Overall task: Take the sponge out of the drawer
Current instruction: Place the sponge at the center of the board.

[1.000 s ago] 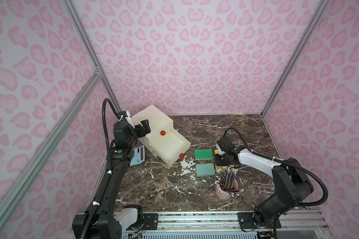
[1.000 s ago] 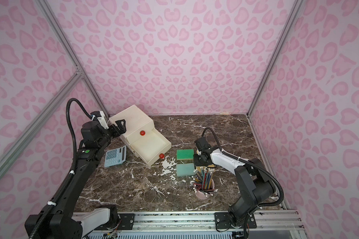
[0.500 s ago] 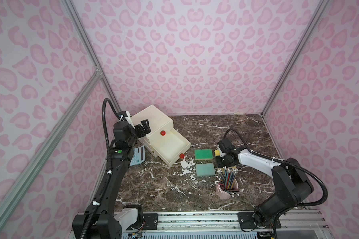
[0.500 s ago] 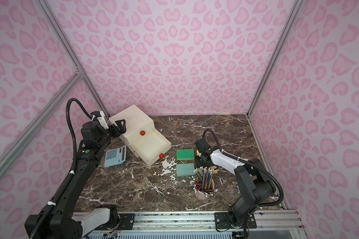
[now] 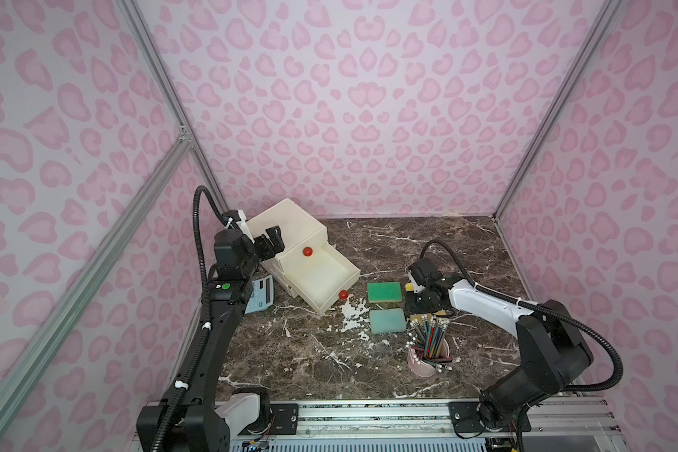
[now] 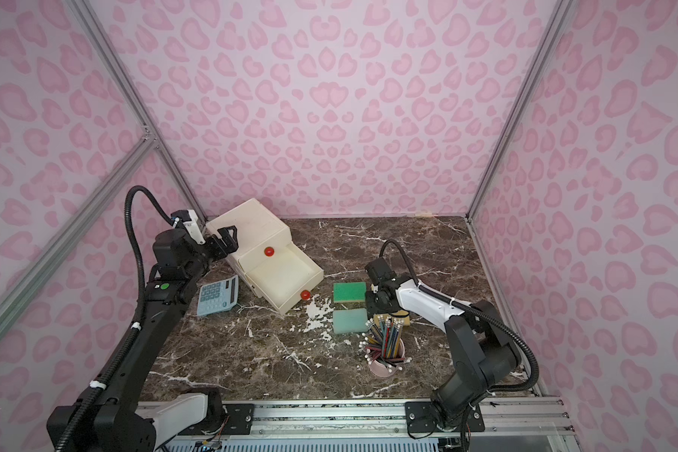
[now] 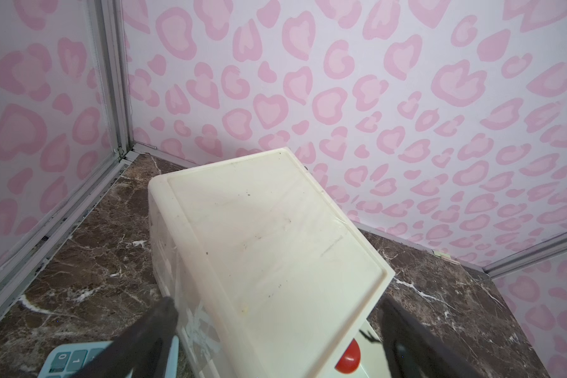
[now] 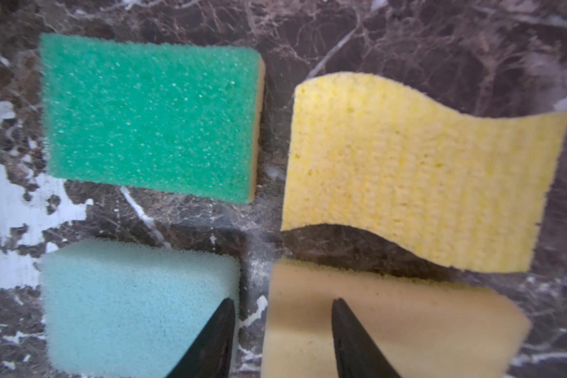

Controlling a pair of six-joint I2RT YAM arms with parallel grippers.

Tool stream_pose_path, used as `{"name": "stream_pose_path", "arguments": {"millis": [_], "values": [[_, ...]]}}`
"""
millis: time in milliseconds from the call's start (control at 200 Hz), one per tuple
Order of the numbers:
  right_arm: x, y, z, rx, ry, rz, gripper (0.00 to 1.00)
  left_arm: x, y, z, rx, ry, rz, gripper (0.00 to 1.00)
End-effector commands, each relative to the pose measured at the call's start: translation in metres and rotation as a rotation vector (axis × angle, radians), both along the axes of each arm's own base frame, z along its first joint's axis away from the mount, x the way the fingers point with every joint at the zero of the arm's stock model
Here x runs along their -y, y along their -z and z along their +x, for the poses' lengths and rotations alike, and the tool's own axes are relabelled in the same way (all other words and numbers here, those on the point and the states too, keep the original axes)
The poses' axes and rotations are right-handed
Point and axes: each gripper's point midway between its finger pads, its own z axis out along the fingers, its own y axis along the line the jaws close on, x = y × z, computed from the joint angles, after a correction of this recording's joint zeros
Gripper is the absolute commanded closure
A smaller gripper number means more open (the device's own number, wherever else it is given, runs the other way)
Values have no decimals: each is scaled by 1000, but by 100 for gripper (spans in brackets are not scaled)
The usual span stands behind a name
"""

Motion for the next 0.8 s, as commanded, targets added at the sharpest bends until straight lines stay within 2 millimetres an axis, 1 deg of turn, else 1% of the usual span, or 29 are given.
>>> {"name": "stream_pose_path", "arguments": {"millis": [0,90,160,255,300,335,380,455,505,560,590,640,670,725,795], "values": [[8,5,-6,-21,-3,-60,49,0,-8,2,36,4,7,2],[7,1,-6,-13,-5,-65,49,0,-8,2,37,4,7,2],[-6,-5,-6,-5,-40,9,47,0,-8,2,37,3,7,2],[-11,-16,-4,14,-47,69,46,0,-8,2,36,3,7,2],[-14,-21,-3,28,-53,114,44,0,-8,2,36,4,7,2],[-11,-23,-2,40,-44,110,42,0,-8,2,36,2,8,2],[-3,-19,-4,23,-28,75,41,0,-8,2,36,3,8,2],[-3,-13,-8,-5,-36,77,40,0,-8,2,37,2,8,2],[3,-7,-10,-21,-25,32,39,0,-8,2,35,3,8,2],[-4,-6,-12,-32,-50,67,39,0,-8,1,37,4,7,2],[-6,-6,-12,-24,-56,78,32,0,-8,1,37,2,8,2],[2,-4,-10,-30,-39,26,30,-1,-8,1,38,0,8,2],[2,-5,-9,-28,-41,20,30,-1,-8,1,38,0,8,2],[-10,-15,-7,-2,-68,109,30,-1,-8,1,38,-1,10,2],[-7,-25,-4,18,-56,115,28,-1,-8,1,36,-3,10,2]]}}
